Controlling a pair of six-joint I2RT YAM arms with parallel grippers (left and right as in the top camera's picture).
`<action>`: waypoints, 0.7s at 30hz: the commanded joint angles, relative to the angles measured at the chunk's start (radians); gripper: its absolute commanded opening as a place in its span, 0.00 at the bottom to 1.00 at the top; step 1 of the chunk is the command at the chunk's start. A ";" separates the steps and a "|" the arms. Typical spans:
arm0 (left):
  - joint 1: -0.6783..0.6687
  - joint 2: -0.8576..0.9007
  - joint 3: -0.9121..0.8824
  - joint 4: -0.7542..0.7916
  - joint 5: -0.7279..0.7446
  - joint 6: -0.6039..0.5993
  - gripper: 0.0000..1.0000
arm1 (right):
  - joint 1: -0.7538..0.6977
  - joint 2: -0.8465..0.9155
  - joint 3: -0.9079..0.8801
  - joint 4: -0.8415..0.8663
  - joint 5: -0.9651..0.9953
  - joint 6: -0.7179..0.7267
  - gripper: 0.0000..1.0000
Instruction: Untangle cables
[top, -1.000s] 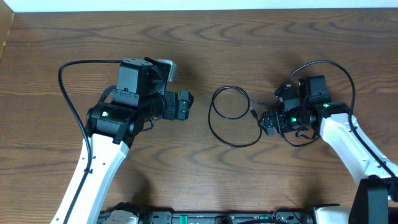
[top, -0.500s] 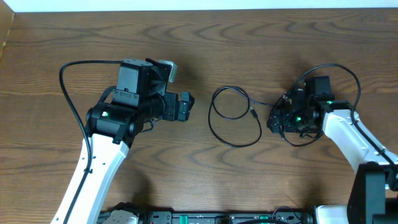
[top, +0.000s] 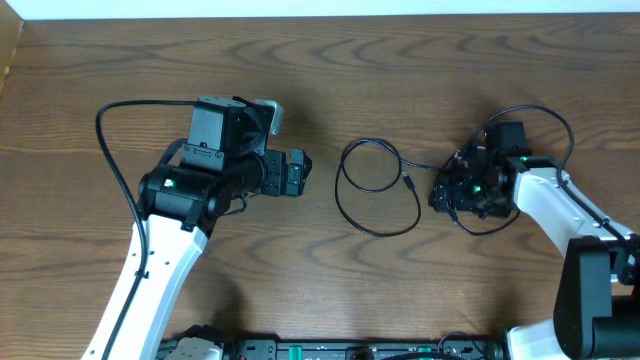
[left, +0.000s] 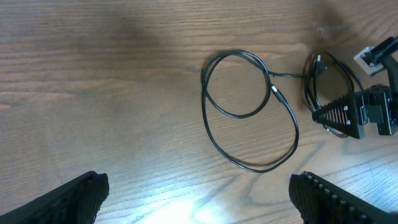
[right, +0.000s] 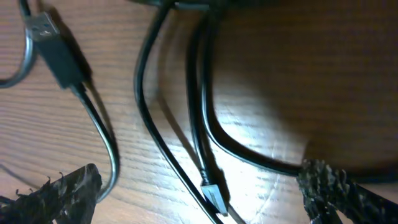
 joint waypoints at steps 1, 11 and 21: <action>0.000 0.004 -0.005 -0.005 -0.010 -0.009 0.98 | 0.003 0.081 -0.027 0.005 -0.195 -0.093 0.99; 0.000 0.004 -0.005 -0.008 -0.010 -0.009 0.98 | 0.089 0.098 -0.027 0.032 -0.306 -0.136 0.99; 0.000 0.004 -0.005 -0.039 -0.011 -0.009 0.98 | 0.171 0.098 -0.027 0.115 -0.215 0.026 0.61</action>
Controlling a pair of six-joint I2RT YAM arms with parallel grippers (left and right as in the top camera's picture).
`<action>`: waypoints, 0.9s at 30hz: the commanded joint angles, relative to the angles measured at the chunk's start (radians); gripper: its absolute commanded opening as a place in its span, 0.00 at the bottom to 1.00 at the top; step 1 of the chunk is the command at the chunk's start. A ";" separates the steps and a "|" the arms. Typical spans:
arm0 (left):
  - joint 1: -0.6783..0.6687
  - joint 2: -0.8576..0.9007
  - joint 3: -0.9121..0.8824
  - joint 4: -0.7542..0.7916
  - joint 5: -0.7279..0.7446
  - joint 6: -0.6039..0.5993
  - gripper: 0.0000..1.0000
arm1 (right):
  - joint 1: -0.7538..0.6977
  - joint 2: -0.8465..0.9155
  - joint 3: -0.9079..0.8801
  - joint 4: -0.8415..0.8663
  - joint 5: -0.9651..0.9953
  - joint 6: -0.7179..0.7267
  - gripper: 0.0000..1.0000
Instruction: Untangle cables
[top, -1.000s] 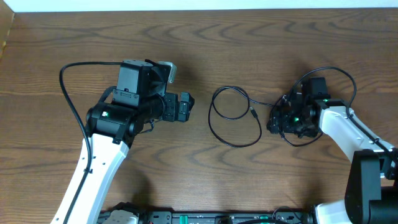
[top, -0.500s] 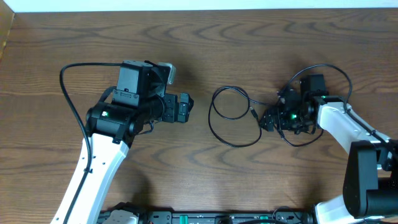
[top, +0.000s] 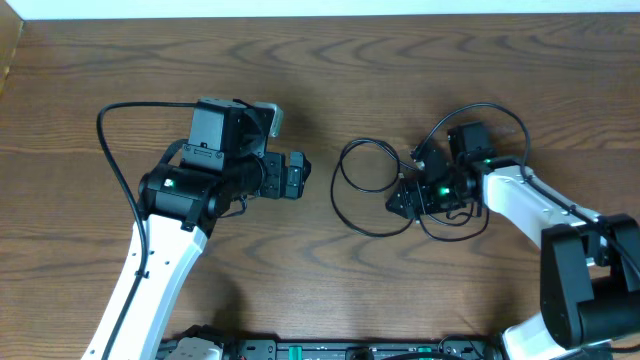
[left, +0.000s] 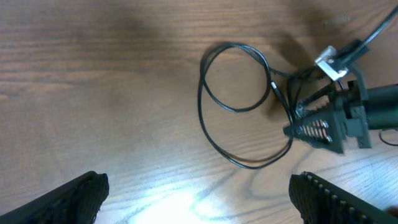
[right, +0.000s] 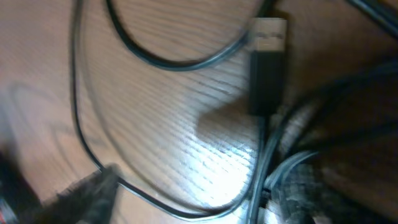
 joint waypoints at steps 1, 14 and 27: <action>0.000 0.003 -0.005 -0.016 -0.010 -0.008 0.98 | 0.010 0.031 -0.026 0.007 0.058 0.083 0.49; 0.000 0.003 -0.005 -0.033 -0.010 -0.008 0.98 | 0.010 0.030 -0.019 0.005 0.007 0.119 0.01; 0.000 0.003 -0.005 -0.031 0.050 -0.058 0.98 | -0.013 -0.140 0.153 -0.083 -0.134 0.115 0.01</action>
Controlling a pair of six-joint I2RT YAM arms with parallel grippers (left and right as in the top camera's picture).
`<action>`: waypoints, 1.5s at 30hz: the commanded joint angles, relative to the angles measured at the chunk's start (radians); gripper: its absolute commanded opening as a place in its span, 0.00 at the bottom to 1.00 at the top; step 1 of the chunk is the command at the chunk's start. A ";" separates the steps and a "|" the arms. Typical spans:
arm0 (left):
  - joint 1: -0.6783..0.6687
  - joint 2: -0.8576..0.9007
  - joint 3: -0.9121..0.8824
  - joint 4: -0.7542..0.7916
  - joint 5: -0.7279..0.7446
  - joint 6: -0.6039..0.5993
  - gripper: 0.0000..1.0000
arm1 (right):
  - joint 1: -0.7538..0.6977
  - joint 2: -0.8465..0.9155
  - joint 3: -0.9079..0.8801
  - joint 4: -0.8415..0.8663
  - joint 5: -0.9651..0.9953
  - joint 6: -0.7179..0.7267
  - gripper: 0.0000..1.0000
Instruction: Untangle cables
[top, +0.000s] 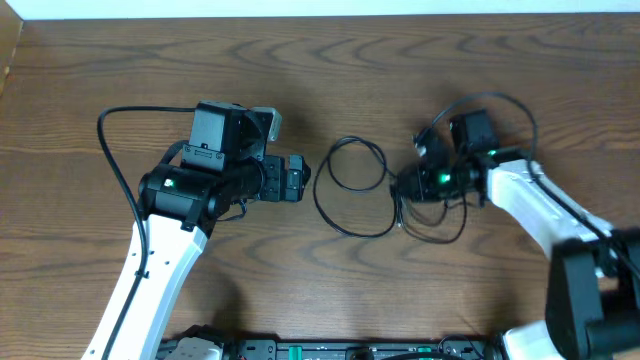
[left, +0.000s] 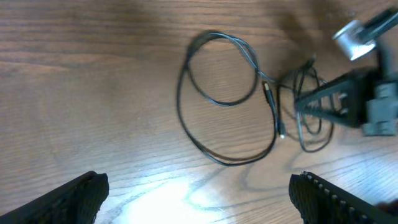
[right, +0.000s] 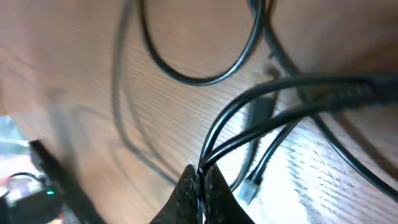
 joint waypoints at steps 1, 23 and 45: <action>0.000 0.003 -0.005 0.003 0.046 -0.022 0.98 | -0.009 -0.090 0.080 -0.037 -0.044 0.005 0.01; -0.001 0.028 -0.005 0.060 0.306 -0.021 0.98 | -0.047 -0.346 0.429 -0.310 0.166 0.007 0.01; -0.064 0.354 -0.005 0.388 1.043 0.246 0.98 | -0.045 -0.349 0.458 -0.242 0.130 0.110 0.01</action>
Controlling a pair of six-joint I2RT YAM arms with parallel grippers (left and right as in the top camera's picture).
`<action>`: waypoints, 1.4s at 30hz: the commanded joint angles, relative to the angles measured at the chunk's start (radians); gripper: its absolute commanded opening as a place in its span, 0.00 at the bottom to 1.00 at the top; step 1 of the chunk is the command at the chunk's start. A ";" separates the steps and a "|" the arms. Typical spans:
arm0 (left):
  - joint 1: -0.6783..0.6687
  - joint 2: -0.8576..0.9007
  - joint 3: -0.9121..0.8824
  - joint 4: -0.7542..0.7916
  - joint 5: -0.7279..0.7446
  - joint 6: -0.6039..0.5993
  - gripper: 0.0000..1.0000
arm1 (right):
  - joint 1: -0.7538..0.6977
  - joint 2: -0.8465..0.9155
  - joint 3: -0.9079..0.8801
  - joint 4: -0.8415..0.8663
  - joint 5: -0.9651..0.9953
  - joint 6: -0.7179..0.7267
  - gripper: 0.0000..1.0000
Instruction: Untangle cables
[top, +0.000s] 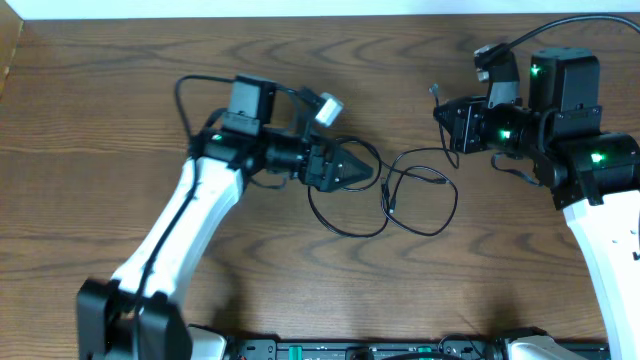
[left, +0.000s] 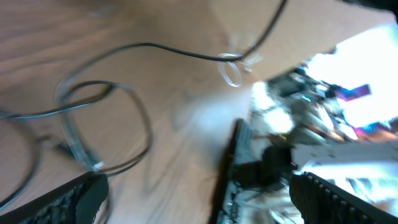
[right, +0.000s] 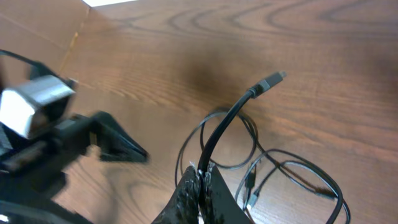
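Observation:
Thin black cables lie in loops mid-table: one loop (top: 345, 195) to the left and a wider loop (top: 425, 200) to its right, with small plugs between them. My right gripper (top: 452, 115) is raised at the far right, shut on a thicker black cable (right: 230, 118) whose plug (right: 272, 78) sticks up free. In the right wrist view the right gripper (right: 201, 174) pinches that cable above the loops (right: 273, 168). My left gripper (top: 358, 168) reaches over the left loop's upper edge; in the blurred left wrist view it (left: 198, 183) stands open above cable strands (left: 106, 118).
Brown wooden table (top: 100, 80) with a pale wall edge along the far side. The left arm's own cable (top: 200, 85) arcs above its wrist. Robot base hardware (top: 330, 350) lines the near edge.
My right gripper has gone from low beside the loops to raised at the far right, with one thick cable in it. The left arm has reached right, over the left loop. A second loop lies spread out.
My right gripper first stood open over a cable bunch at the right. It then sat further left against the loop, and after that was shut on several strands. Now it holds one cable lifted away, and the left gripper has come in open.

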 joint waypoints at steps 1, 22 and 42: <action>-0.044 0.055 -0.005 0.055 0.190 0.064 0.98 | -0.003 -0.014 0.026 0.024 -0.034 0.039 0.01; -0.301 0.087 -0.005 0.555 -0.487 -0.385 0.98 | -0.003 -0.015 0.025 0.089 -0.157 0.098 0.01; -0.326 0.087 -0.005 0.692 -0.566 -0.470 0.08 | -0.096 -0.041 0.025 0.083 -0.264 0.101 0.01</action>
